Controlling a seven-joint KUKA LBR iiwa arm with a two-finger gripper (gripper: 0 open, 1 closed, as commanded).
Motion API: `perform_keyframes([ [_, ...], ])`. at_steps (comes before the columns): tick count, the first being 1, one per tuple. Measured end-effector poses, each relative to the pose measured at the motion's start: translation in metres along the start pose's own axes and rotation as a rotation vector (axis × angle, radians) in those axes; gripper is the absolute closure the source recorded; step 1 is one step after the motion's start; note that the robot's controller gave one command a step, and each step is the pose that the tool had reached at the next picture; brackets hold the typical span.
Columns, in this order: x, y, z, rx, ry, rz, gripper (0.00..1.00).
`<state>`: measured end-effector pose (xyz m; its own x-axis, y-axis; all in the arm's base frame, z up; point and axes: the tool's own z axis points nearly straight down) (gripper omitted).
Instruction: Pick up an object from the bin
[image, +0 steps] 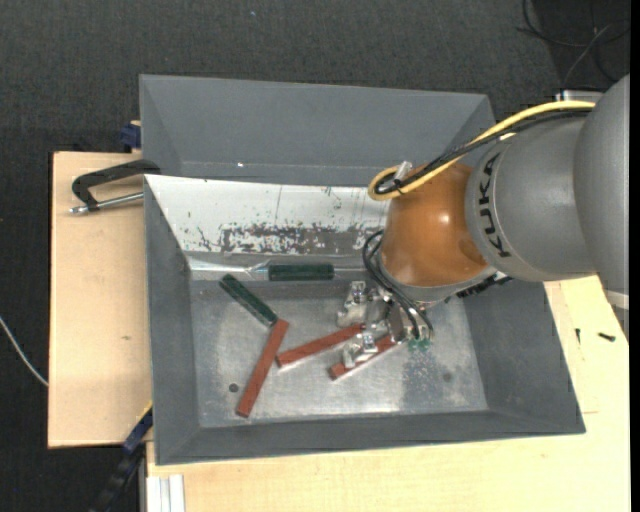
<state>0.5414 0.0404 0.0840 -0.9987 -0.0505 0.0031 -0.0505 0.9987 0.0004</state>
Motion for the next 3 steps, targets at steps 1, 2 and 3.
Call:
perform_keyframes([
  [1,0.007,0.01,-0.039,0.0,-0.005,-0.003,1.0],
  [2,0.02,0.02,-0.063,-0.001,-0.004,-0.11,0.0],
  [3,0.019,0.019,-0.063,-0.001,-0.005,-0.109,0.0],
])
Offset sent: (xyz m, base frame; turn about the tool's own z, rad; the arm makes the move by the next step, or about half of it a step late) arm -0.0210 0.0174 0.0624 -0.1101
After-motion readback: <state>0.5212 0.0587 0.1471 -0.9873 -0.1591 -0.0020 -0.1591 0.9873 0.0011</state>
